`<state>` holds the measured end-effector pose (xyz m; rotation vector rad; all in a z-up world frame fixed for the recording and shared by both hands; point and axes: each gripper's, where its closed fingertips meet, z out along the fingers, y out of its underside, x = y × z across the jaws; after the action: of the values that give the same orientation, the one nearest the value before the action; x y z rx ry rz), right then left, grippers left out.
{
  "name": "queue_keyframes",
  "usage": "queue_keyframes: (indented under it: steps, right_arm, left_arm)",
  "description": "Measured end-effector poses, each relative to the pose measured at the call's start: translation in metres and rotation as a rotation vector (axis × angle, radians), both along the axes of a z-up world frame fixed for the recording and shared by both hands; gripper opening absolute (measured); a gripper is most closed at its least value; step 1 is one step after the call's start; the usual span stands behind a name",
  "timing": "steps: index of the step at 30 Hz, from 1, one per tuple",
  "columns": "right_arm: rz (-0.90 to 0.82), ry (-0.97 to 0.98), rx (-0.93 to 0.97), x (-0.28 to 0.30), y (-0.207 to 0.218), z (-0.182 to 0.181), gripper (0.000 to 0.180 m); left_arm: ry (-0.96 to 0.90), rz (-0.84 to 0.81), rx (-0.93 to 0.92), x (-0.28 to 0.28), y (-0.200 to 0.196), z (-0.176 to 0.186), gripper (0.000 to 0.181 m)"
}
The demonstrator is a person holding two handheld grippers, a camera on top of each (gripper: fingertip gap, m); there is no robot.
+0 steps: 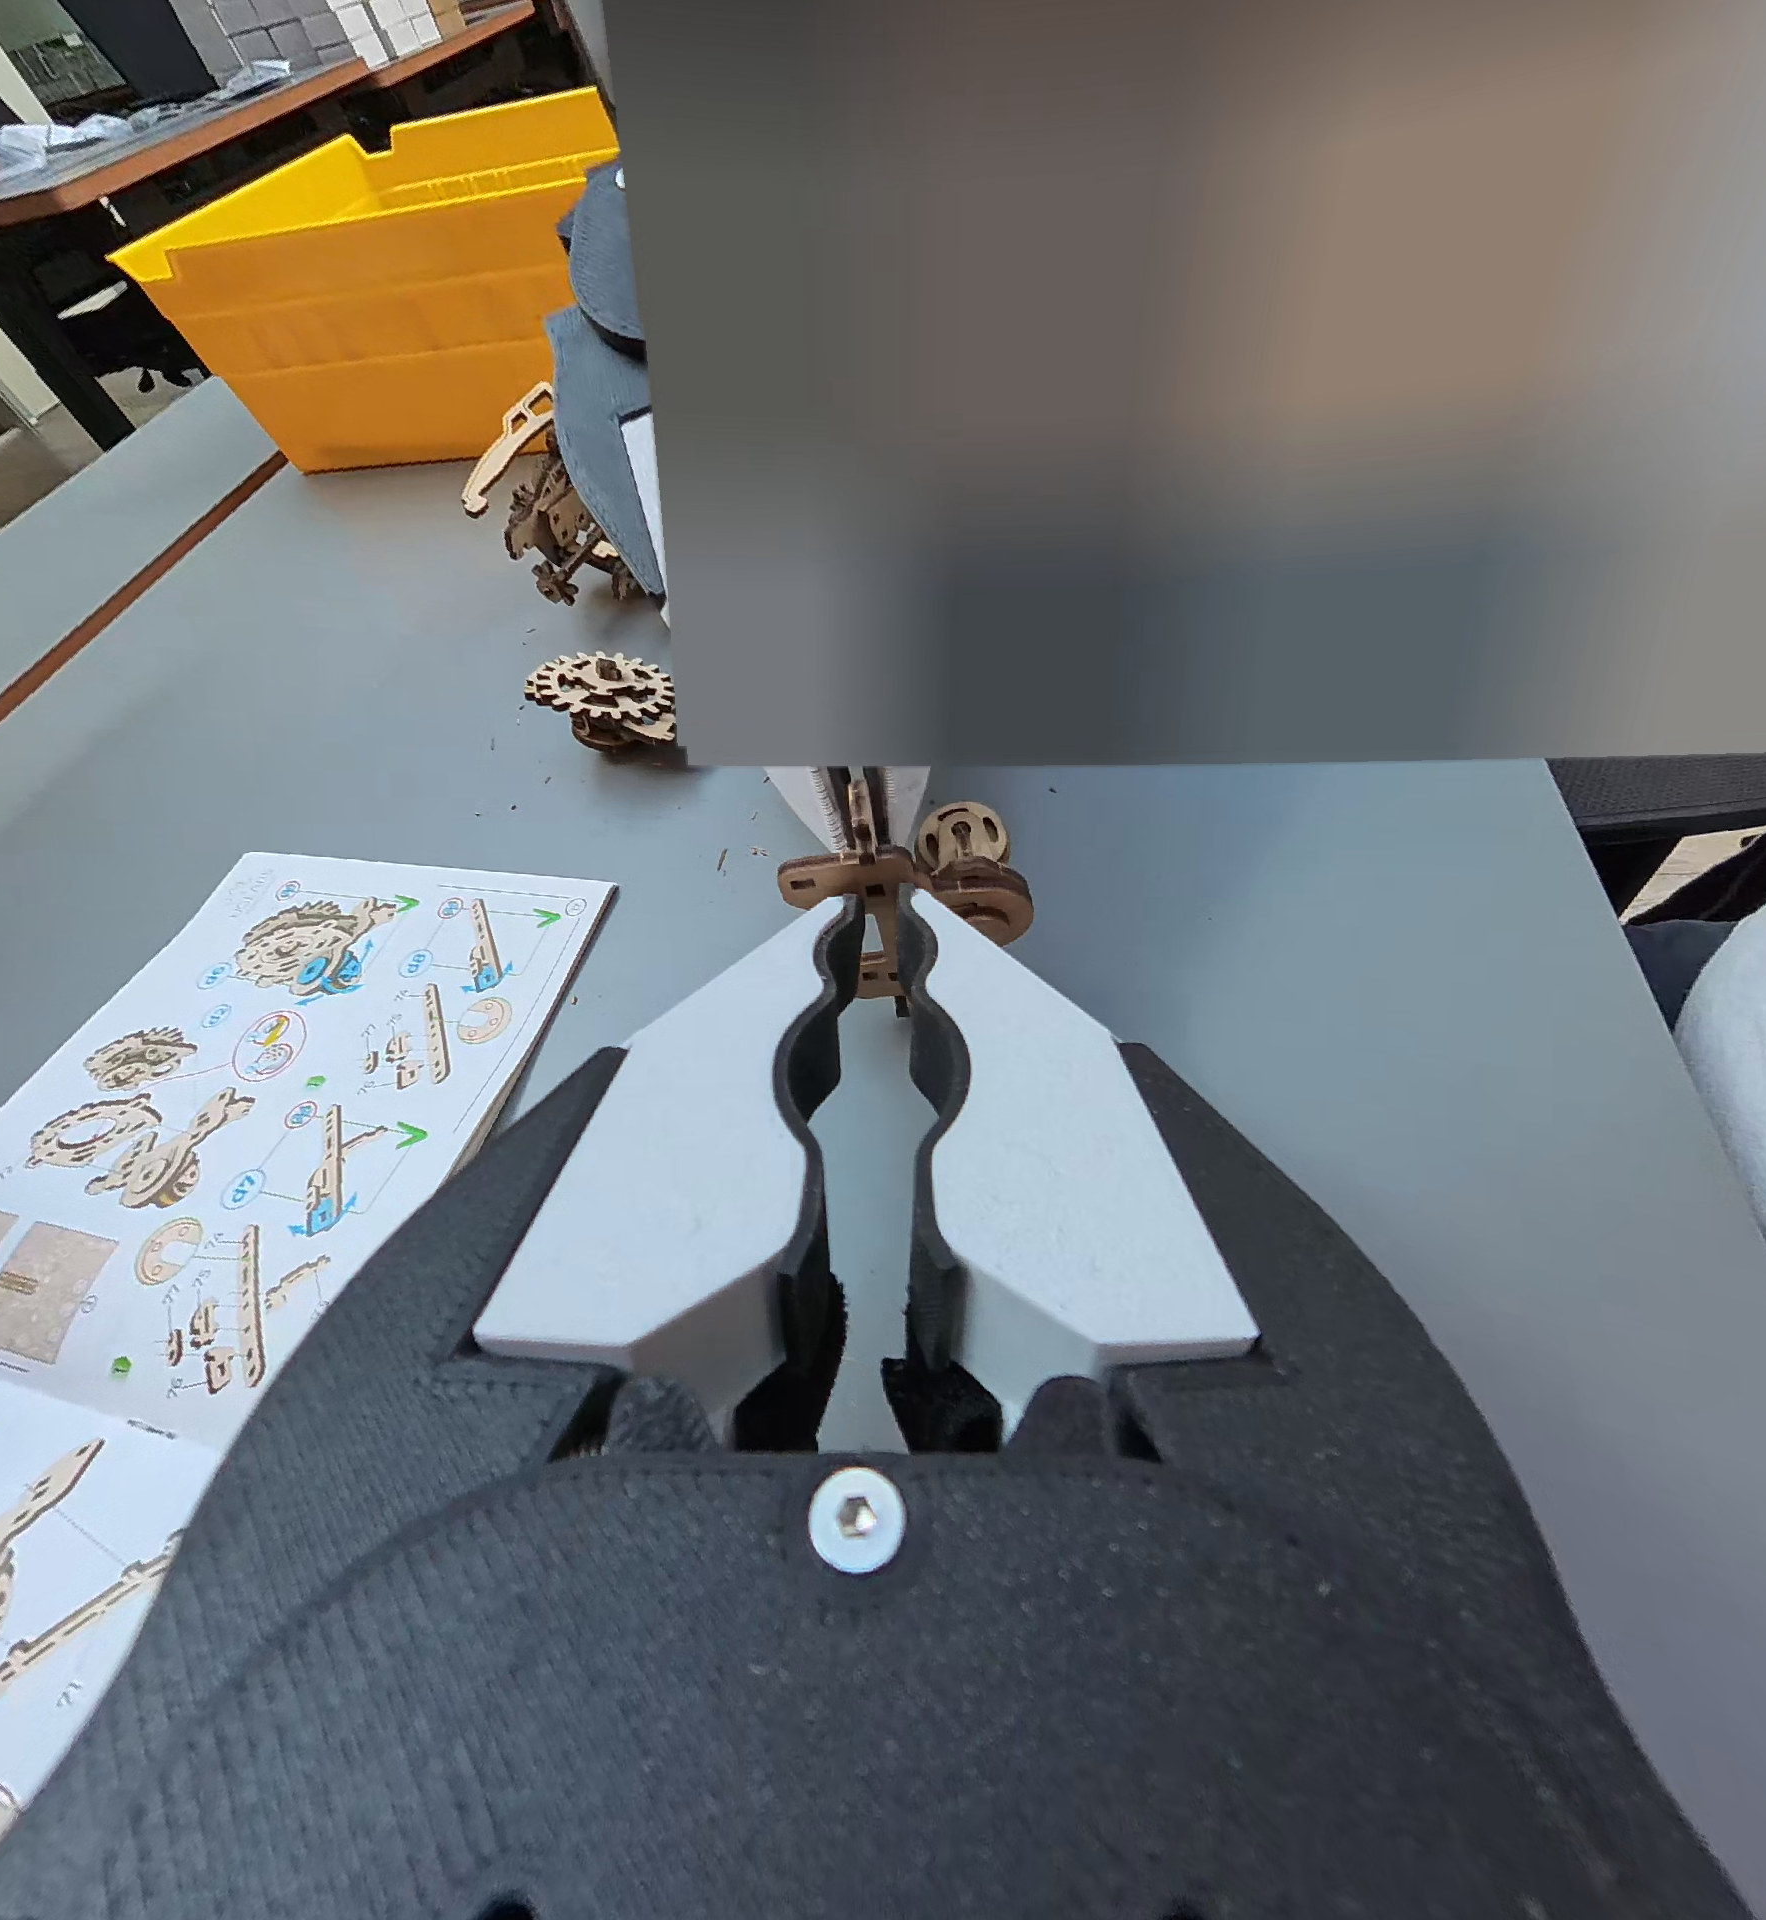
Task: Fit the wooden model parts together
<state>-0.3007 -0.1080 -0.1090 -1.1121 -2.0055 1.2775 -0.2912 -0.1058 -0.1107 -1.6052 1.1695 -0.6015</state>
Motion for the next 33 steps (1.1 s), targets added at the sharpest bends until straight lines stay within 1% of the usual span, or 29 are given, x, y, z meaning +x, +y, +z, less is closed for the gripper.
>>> queue_keyframes:
  steps: [20,22,24,25,30,33]
  right_arm:
    - [-0.024,-0.004,0.052,-0.004,-0.001,0.000,0.002]
    - [-0.014,-0.035,0.026,-0.002,-0.002,0.000,0.002]
    - [-0.001,-0.014,0.003,-0.002,-0.004,0.000,0.002]
    - [0.003,-0.008,-0.019,-0.001,-0.004,0.001,0.002]
    - [-0.027,0.085,-0.087,-0.004,0.002,0.018,0.001]
    - [-0.044,0.083,-0.029,-0.007,0.001,0.016,0.001]
  left_arm:
    - [0.001,0.012,-0.023,-0.003,0.000,-0.001,0.002]
    - [-0.017,-0.007,-0.035,-0.001,-0.002,-0.001,0.003]
    - [-0.031,-0.012,-0.040,-0.001,-0.006,-0.001,0.004]
    - [-0.041,-0.007,-0.033,-0.002,-0.008,0.001,0.006]
    - [-0.181,0.040,-0.054,-0.013,-0.006,0.019,0.030]
    - [-0.182,0.063,-0.023,-0.016,-0.003,0.023,0.033]
